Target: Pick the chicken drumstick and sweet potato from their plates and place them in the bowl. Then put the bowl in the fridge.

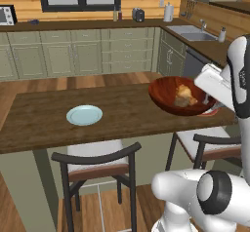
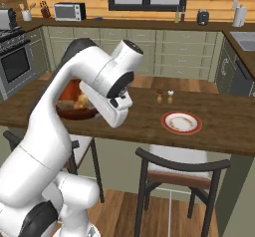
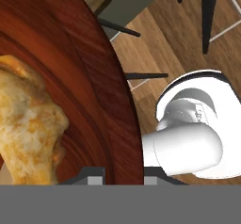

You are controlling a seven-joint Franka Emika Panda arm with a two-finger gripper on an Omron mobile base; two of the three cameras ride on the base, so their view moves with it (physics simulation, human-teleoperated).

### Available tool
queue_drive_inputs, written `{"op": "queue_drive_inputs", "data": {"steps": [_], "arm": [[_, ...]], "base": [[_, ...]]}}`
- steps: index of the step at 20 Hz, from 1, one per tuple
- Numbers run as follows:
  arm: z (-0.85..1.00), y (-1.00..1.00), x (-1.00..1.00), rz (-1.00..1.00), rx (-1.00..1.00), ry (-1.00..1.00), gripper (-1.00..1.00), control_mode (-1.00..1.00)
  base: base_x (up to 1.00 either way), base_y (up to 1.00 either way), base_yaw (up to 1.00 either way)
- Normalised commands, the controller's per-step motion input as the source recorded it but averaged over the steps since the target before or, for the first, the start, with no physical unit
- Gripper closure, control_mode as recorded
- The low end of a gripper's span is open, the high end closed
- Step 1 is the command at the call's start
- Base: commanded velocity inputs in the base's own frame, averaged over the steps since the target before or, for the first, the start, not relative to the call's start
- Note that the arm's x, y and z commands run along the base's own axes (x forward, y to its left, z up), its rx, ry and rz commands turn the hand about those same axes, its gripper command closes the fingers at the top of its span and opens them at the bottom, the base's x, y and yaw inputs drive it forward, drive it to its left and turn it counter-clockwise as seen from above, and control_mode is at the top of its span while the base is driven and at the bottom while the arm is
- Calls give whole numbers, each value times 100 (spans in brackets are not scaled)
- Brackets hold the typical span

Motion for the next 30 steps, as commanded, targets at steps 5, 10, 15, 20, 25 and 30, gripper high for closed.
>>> {"op": "queue_drive_inputs", "data": {"steps": [5, 10, 15, 20, 25, 30], "arm": [[25, 7, -39, 0, -1, -21, 100, 100], [0, 0, 0, 0, 0, 0, 100, 100], [0, 0, 0, 0, 0, 0, 100, 100], [0, 0, 0, 0, 0, 0, 100, 100], [0, 0, 0, 0, 0, 0, 100, 100], [0, 0, 0, 0, 0, 0, 100, 100]], "base": [[-18, 8, 0], [-71, 57, 0], [-41, 100, -4], [-5, 100, -2], [0, 100, -1], [0, 100, -7]]}}
